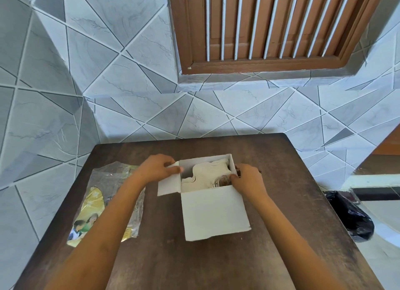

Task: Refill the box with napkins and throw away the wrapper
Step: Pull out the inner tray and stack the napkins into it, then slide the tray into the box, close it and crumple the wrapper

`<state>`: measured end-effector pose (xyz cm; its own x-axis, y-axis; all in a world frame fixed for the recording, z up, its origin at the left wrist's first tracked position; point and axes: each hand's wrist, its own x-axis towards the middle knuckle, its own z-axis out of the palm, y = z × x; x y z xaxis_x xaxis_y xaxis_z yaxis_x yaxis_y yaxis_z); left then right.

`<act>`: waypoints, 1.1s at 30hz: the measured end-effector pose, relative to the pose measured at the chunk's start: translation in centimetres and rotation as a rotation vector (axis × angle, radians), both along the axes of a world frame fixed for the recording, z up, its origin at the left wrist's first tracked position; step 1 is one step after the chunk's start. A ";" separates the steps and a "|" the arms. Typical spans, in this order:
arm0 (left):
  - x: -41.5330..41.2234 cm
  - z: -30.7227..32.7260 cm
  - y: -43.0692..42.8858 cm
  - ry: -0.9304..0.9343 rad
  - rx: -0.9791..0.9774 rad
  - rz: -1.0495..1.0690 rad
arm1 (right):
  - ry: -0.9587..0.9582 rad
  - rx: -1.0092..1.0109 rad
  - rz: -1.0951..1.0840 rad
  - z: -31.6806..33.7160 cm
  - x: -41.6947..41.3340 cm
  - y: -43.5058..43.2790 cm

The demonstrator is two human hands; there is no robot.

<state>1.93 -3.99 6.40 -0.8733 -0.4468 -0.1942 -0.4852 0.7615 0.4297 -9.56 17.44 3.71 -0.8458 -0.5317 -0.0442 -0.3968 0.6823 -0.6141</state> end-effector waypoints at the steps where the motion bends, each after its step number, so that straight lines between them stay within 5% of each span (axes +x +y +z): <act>1: 0.2 0.0 0.0 -0.012 0.031 -0.001 | -0.002 -0.033 0.004 -0.2 -0.2 -0.2; 6: 1.5 -0.2 0.7 0.224 0.261 0.150 | 0.057 -0.172 0.073 -1.2 -1.2 -0.9; 9: 2.1 -0.2 1.5 0.319 0.222 0.194 | 0.066 -0.312 0.118 -1.9 -2.0 -1.7; 14: 2.0 -2.1 4.0 0.169 0.259 0.104 | 0.044 -0.340 0.084 -3.5 -3.3 -2.5; 21: 0.6 -4.9 7.6 0.034 0.371 0.023 | -0.083 -0.040 -0.106 -6.4 -4.4 -1.3; 26: 0.2 -6.1 5.0 0.217 0.015 0.209 | -0.271 -0.131 -0.116 -9.2 -3.3 1.4; 33: -0.4 -8.9 2.0 -0.120 0.038 -0.082 | 0.017 -0.139 0.019 -8.8 -3.3 1.9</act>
<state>1.48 -1.99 -2.47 -0.8759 -0.3656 -0.3148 -0.4719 0.7847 0.4019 -12.83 19.36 -5.10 -0.8353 -0.5479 0.0449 -0.4200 0.5834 -0.6952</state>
